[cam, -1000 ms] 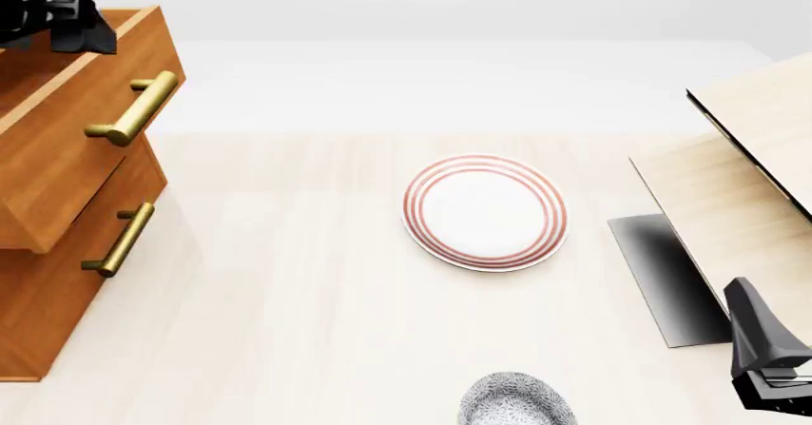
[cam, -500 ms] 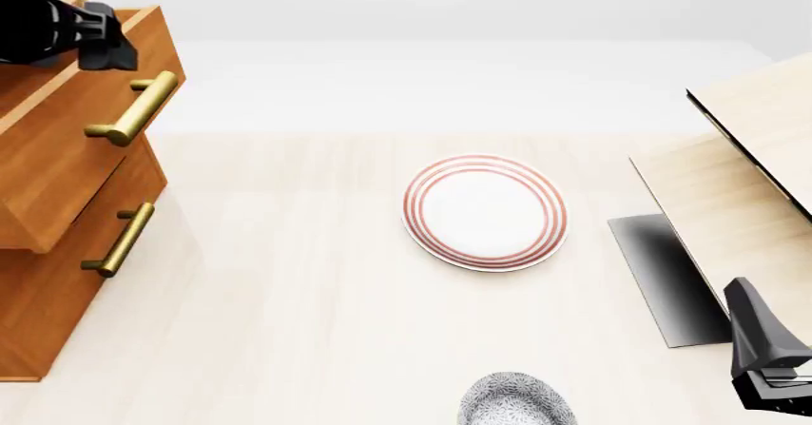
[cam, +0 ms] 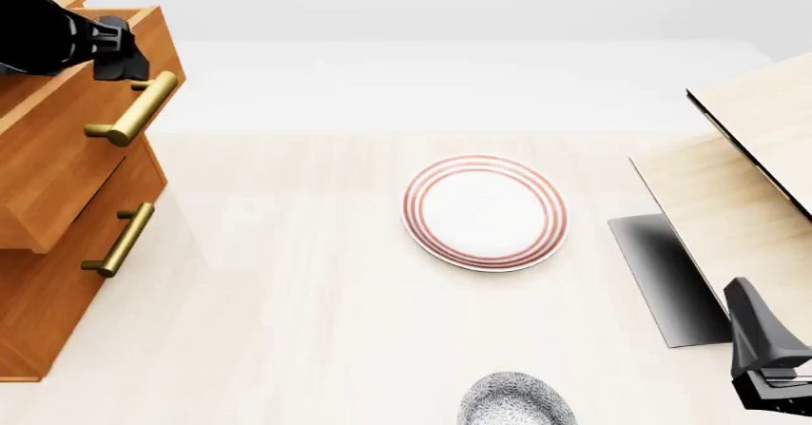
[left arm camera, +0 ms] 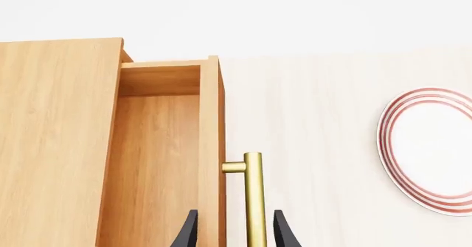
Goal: Open the top drawer of the cabinet and put the bowl in it.
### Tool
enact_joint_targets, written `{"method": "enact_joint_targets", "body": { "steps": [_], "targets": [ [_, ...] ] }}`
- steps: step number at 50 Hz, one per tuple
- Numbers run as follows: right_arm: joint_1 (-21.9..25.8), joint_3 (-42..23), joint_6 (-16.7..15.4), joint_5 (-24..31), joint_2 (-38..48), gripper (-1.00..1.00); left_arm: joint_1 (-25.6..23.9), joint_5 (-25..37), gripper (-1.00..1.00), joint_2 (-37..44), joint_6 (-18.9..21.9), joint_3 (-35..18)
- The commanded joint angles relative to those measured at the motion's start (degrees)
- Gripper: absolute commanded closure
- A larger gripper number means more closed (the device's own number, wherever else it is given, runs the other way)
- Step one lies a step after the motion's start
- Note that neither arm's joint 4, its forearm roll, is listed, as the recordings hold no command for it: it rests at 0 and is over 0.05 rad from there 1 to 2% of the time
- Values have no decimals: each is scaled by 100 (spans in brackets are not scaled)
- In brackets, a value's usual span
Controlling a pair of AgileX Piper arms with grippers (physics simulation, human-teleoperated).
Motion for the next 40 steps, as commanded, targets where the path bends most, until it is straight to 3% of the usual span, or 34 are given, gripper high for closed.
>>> {"method": "enact_joint_targets", "body": {
  "steps": [1, 40],
  "targets": [
    [0, 3, 3, 2, -4, -100, 30, -73, -100, 12, -5, 103],
    [0, 3, 1, 2, -5, -100, -161, -124, -100, 56, 169, 129]
  ]
}}
